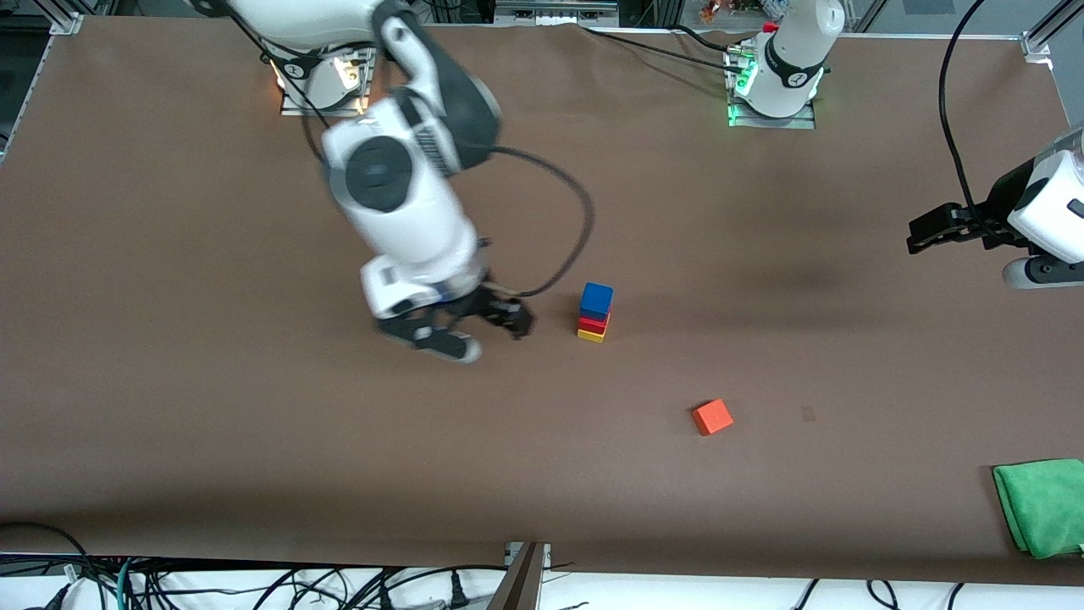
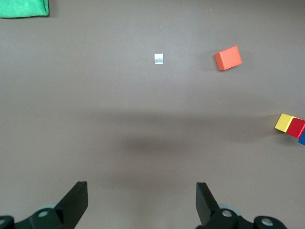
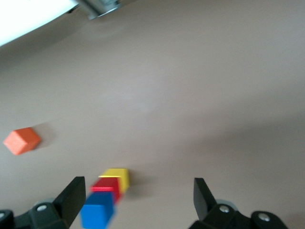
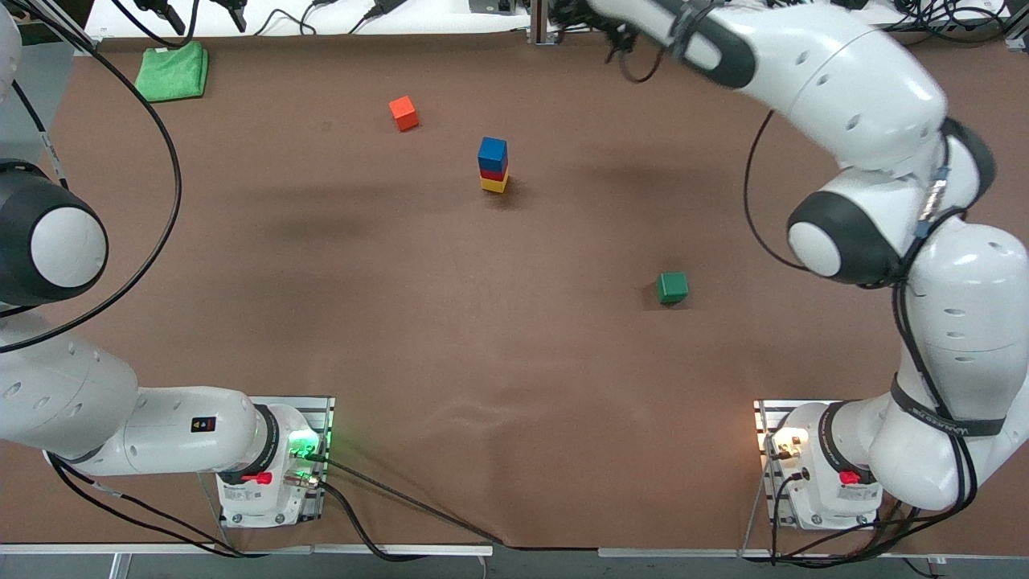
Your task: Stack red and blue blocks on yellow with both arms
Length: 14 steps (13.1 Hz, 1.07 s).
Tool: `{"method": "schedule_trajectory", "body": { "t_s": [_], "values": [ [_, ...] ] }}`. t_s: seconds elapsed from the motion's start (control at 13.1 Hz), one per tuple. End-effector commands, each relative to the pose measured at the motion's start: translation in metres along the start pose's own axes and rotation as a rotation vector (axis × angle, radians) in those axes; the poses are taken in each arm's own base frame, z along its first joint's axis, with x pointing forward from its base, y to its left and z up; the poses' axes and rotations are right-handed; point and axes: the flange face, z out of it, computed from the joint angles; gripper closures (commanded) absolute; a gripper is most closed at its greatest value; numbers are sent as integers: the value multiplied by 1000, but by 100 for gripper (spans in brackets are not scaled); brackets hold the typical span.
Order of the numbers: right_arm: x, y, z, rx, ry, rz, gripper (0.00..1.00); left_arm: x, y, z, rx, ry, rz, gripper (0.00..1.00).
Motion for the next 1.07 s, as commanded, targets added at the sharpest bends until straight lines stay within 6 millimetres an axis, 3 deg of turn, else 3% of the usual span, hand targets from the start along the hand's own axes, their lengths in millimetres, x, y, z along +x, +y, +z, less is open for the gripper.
{"method": "schedule_trajectory", "body": {
  "t_s": [0.0, 0.31, 0.61, 0.76, 0.99],
  "values": [
    [15, 50, -39, -21, -68, -97, 0, 4, 2, -5, -21, 9, 10, 0],
    [18, 162, -93, -35, -107, -181, 0, 4, 2, -5, -22, 7, 9, 0],
    [8, 258, -122, -32, -127, -195, 0, 4, 3, -5, -24, 8, 6, 0],
    [11, 280, -132, -60, -106, -195, 0, 4, 2, -5, -22, 7, 7, 0],
    [14, 291, -135, -78, -102, -200, 0, 4, 2, -5, -19, 7, 7, 0]
  ]
}}
